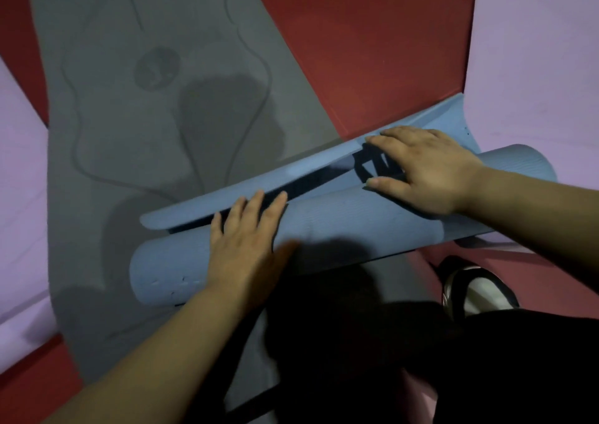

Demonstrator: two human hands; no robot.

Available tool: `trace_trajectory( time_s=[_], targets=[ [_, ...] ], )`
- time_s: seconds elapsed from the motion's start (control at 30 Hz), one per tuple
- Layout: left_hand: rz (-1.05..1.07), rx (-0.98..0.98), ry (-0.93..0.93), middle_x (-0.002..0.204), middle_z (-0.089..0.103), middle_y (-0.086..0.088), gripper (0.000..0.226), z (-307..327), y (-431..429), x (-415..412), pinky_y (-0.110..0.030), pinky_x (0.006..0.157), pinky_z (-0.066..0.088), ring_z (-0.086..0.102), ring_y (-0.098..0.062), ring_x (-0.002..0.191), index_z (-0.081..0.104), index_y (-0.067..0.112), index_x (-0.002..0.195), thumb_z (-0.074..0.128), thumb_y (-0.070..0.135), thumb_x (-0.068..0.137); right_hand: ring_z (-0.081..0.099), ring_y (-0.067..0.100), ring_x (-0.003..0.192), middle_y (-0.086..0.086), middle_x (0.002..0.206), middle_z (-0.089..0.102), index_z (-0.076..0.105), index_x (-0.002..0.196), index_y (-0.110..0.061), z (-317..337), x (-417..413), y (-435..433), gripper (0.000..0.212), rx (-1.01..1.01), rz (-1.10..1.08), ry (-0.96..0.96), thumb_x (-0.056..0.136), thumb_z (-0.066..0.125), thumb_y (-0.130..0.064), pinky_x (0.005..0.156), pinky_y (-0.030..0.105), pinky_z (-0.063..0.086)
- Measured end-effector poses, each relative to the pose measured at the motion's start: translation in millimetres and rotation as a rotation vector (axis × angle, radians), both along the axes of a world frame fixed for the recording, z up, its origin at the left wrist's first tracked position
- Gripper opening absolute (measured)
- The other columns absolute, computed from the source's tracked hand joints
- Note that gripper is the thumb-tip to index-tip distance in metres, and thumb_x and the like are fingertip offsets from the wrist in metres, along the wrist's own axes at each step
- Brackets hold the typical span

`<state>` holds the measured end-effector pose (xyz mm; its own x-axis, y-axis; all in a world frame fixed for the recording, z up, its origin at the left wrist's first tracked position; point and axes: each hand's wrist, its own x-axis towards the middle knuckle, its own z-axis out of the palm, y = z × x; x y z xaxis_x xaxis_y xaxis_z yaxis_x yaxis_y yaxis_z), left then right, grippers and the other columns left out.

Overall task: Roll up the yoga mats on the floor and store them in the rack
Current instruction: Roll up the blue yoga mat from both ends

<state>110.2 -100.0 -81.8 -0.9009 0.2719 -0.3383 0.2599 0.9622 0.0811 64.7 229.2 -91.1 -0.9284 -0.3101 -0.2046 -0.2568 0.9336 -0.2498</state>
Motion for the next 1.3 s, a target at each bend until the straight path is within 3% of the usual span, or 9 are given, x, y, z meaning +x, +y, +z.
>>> trace_trajectory(
  time_s=[0.17, 0.33, 0.47, 0.53, 0.67, 0.83, 1.0, 1.17, 1.3],
  targets=[
    [-0.032, -0.057, -0.058, 0.171, -0.006, 0.004, 0.109, -2, 4, -21, -0.060, 0.124, 0.000, -0.007, -0.027, 0.157, -0.008, 0.046, 0.158, 0.020, 0.101, 0.068, 0.045, 0.031, 0.138, 0.009, 0.149, 0.051, 0.041, 0.151, -0.023, 4, 8, -2, 0.082, 0.006, -0.019, 0.038, 0.091, 0.033, -0.079, 0.112, 0.051, 0.039],
    [-0.069, -0.019, -0.133, 0.171, 0.003, 0.002, 0.105, 0, 1, -49, -0.063, 0.123, 0.007, 0.003, -0.028, 0.157, -0.005, 0.046, 0.158, 0.016, 0.101, 0.072, 0.043, 0.031, 0.140, 0.007, 0.155, 0.046, 0.034, 0.156, -0.029, 1, 33, -4, 0.087, 0.139, 0.053, 0.072, 0.089, 0.029, -0.084, 0.109, 0.052, 0.037],
    [-0.027, 0.003, -0.004, 0.170, 0.005, -0.003, 0.097, 1, 6, -38, -0.061, 0.124, 0.002, 0.003, -0.029, 0.157, 0.001, 0.043, 0.159, 0.013, 0.095, 0.078, 0.043, 0.028, 0.141, 0.005, 0.154, 0.047, 0.034, 0.156, -0.030, 2, 20, -2, 0.093, 0.129, 0.038, 0.057, 0.085, 0.025, -0.089, 0.108, 0.051, 0.040],
    [-0.022, 0.034, 0.071, 0.167, 0.015, -0.007, 0.094, -1, 8, -22, -0.061, 0.124, 0.008, 0.013, -0.032, 0.154, 0.007, 0.039, 0.159, 0.021, 0.088, 0.081, 0.041, 0.027, 0.143, 0.003, 0.154, 0.047, 0.032, 0.156, -0.031, 4, 12, -2, 0.095, 0.098, 0.027, 0.029, 0.082, 0.023, -0.091, 0.110, 0.050, 0.039],
    [-0.141, -0.078, 0.073, 0.164, 0.021, -0.010, 0.115, -15, 7, -1, -0.065, 0.120, 0.016, 0.021, -0.034, 0.151, 0.005, 0.034, 0.159, 0.043, 0.093, 0.069, 0.043, 0.028, 0.141, 0.004, 0.152, 0.048, 0.035, 0.155, -0.031, 6, 5, -5, 0.094, 0.110, 0.032, 0.020, 0.083, 0.025, -0.090, 0.109, 0.050, 0.040],
    [-0.109, -0.004, 0.093, 0.155, 0.030, -0.002, 0.120, -11, 8, -30, -0.057, 0.120, 0.019, 0.031, -0.027, 0.142, 0.012, 0.038, 0.156, 0.055, 0.095, 0.059, 0.041, 0.036, 0.140, 0.014, 0.152, 0.044, 0.037, 0.155, -0.022, -2, 34, -6, 0.103, 0.152, 0.061, 0.144, 0.076, 0.048, -0.087, 0.114, 0.056, 0.029],
    [-0.122, -0.025, 0.114, 0.151, 0.024, -0.005, 0.132, -7, 8, -36, -0.058, 0.121, 0.017, 0.023, -0.028, 0.139, 0.006, 0.038, 0.157, 0.061, 0.096, 0.051, 0.043, 0.043, 0.132, 0.020, 0.146, 0.044, 0.036, 0.156, -0.022, -2, 31, -7, 0.119, 0.202, 0.091, 0.186, 0.059, 0.074, -0.080, 0.113, 0.059, 0.027],
    [-0.151, -0.055, 0.091, 0.146, 0.030, -0.002, 0.128, -9, 5, -49, -0.051, 0.114, 0.025, 0.031, -0.027, 0.135, 0.007, 0.042, 0.156, 0.061, 0.094, 0.053, 0.050, 0.040, 0.118, 0.017, 0.137, 0.049, 0.030, 0.159, -0.028, -2, 16, -6, 0.124, 0.213, 0.130, 0.201, 0.056, 0.074, -0.082, 0.104, 0.055, 0.036],
    [-0.225, -0.072, 0.059, 0.133, 0.038, 0.000, 0.122, -2, 2, -69, -0.047, 0.103, 0.038, 0.038, -0.025, 0.118, 0.013, 0.040, 0.158, 0.044, 0.099, 0.056, 0.051, 0.036, 0.115, 0.011, 0.132, 0.053, 0.026, 0.159, -0.032, 4, -2, -1, 0.120, 0.196, 0.175, 0.174, 0.060, 0.066, -0.088, 0.098, 0.052, 0.043]
  ],
)
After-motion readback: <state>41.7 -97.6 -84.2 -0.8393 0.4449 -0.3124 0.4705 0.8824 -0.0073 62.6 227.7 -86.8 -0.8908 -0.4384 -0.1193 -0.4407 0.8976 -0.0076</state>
